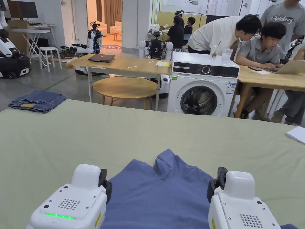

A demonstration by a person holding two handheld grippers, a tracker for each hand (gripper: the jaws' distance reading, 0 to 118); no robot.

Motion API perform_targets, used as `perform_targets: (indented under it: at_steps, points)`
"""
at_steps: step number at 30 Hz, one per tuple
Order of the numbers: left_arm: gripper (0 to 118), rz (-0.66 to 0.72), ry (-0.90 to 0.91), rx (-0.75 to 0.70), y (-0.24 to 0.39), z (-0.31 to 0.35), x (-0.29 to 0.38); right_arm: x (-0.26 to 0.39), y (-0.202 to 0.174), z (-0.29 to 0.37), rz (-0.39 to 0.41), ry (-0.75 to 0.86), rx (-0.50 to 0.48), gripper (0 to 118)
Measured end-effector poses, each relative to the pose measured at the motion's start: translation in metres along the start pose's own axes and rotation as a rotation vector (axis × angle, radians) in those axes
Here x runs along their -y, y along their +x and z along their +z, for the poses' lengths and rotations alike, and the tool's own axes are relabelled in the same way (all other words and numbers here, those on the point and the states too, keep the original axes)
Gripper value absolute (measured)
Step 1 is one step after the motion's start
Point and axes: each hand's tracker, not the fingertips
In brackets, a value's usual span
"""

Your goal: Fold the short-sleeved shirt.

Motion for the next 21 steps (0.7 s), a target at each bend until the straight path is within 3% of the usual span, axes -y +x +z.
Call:
perform_targets:
  at_steps: [2, 5, 14, 18, 20, 21]
  points:
    - [0, 0.085, 0.006, 0.066, -0.013, 0.004, 0.001, 0.002, -0.001, 0.0, 0.0, -0.01, -0.02, 0]
    - [0, 0.089, -0.058, 0.023, -0.034, 0.005, 0.004, 0.009, -0.005, -0.004, 0.009, -0.038, -0.042, 0]
    - [0, 0.189, -0.488, -0.047, -0.14, -0.025, 0.034, 0.029, -0.014, -0.018, 0.06, -0.128, -0.098, 0]
    - [0, 0.313, -0.595, -0.075, -0.176, -0.042, 0.041, 0.034, -0.018, -0.025, 0.08, -0.165, -0.117, 0]
    - [34, 0.403, -0.639, -0.061, -0.192, -0.048, 0.044, 0.037, -0.017, -0.03, 0.09, -0.204, -0.137, 0]
    - [35, 0.431, -0.656, -0.056, -0.197, -0.052, 0.046, 0.039, -0.016, -0.033, 0.079, -0.225, -0.157, 0]
